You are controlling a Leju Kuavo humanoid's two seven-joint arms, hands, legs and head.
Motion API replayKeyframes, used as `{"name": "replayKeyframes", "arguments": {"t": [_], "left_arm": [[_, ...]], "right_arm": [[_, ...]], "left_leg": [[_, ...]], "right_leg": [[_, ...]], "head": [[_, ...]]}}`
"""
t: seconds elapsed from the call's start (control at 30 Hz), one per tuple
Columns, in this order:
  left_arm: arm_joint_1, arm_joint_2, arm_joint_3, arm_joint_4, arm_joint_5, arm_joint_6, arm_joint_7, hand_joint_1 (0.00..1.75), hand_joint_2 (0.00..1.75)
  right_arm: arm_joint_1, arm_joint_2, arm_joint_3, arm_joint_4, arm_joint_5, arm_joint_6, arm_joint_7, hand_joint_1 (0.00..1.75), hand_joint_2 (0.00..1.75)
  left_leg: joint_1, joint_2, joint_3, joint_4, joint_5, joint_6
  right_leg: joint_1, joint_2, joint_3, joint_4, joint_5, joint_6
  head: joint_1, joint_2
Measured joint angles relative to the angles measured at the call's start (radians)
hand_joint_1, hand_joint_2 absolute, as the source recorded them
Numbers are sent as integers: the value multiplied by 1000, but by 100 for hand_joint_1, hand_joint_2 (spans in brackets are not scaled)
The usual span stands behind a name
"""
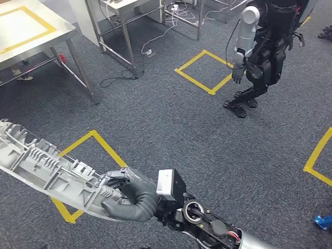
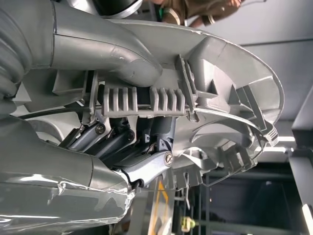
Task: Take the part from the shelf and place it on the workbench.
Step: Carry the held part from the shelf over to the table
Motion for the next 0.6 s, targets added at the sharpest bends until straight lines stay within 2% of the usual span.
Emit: {"name": "replayKeyframes", "arguments": {"t": [0.03,0.07,0.1,0.17,0.2,0.23,0.27,0.33,0.37,0.4,0.43,0.47,0.5,0.53,0.57,0.6], "left_arm": [[-2,1,0,0,0,0,0,0,175],[-3,2,0,0,0,0,-1,0,175],[-3,2,0,0,0,0,-1,0,175],[0,1,0,0,0,-1,-1,0,175],[2,1,0,0,0,-1,-1,0,175],[2,1,0,0,0,-1,-1,0,175],[1,0,0,0,0,-1,-1,0,175],[-1,0,0,0,0,-1,-1,0,175],[-1,0,0,0,0,-2,-1,0,175],[-1,0,0,0,0,-2,-1,0,175],[0,0,0,0,0,-2,-1,0,175],[0,0,0,0,0,-2,-1,0,175],[0,0,0,0,0,-1,-1,0,175],[-1,-2,0,0,1,-1,-1,0,175],[-3,-3,0,0,2,-1,-1,0,175],[-3,-4,0,0,3,0,-1,0,175]], "right_arm": [[-1,0,0,0,0,0,0,171,175],[-1,1,-1,0,0,1,0,171,175],[-2,1,-1,0,0,2,0,171,175],[-3,2,-1,0,0,5,0,171,175],[-4,2,-1,0,0,6,0,171,175],[-4,3,-1,0,0,7,0,171,175],[-4,3,-1,0,0,9,0,171,175],[-3,3,-1,0,0,10,0,171,175],[-2,3,-1,1,0,10,0,171,175],[-1,3,-1,1,0,9,1,171,175],[0,3,-1,1,0,9,2,171,175],[0,3,-1,2,0,9,3,171,175],[0,3,-1,2,0,9,3,171,175],[0,3,-2,2,0,9,4,171,175],[-1,3,-2,2,0,10,3,171,175],[-1,4,-2,2,0,11,3,171,175]], "left_leg": [[0,17,40,-72,26,0],[-1,28,67,-122,40,5],[-4,32,78,-144,44,12],[-6,15,74,-144,41,31],[-6,7,74,-144,41,38],[-4,-1,74,-144,42,45],[-3,-9,75,-145,43,51],[-6,-25,75,-145,43,59],[-9,-35,74,-144,43,61],[-12,-47,75,-144,42,62],[-14,-60,76,-144,42,63],[-17,-73,79,-144,42,63],[-19,-87,82,-144,41,63],[-20,-98,83,-144,42,62],[-20,-109,83,-144,42,61],[-17,-119,80,-145,44,57]], "right_leg": [[2,-9,-1,5,-5,7],[4,-17,-1,10,-10,14],[7,-23,-1,13,-14,20],[9,-36,4,13,-19,30],[6,-31,4,18,-25,35],[4,-15,-3,35,-41,40],[2,8,-18,73,-67,43],[1,51,-79,212,-139,45],[2,59,-113,284,-165,43],[2,62,-136,330,-174,40],[3,64,-140,334,-160,35],[4,68,-127,296,-128,28],[6,80,-98,225,-82,19],[8,102,-67,153,-46,9],[10,121,-44,94,-19,1],[12,136,-28,58,-6,-5]], "head": [[-6,0],[-9,0],[-10,0],[-5,0],[-2,0],[2,0],[7,0],[21,0],[26,0],[31,0],[35,0],[38,0],[43,0],[45,0],[45,0],[47,0]]}}
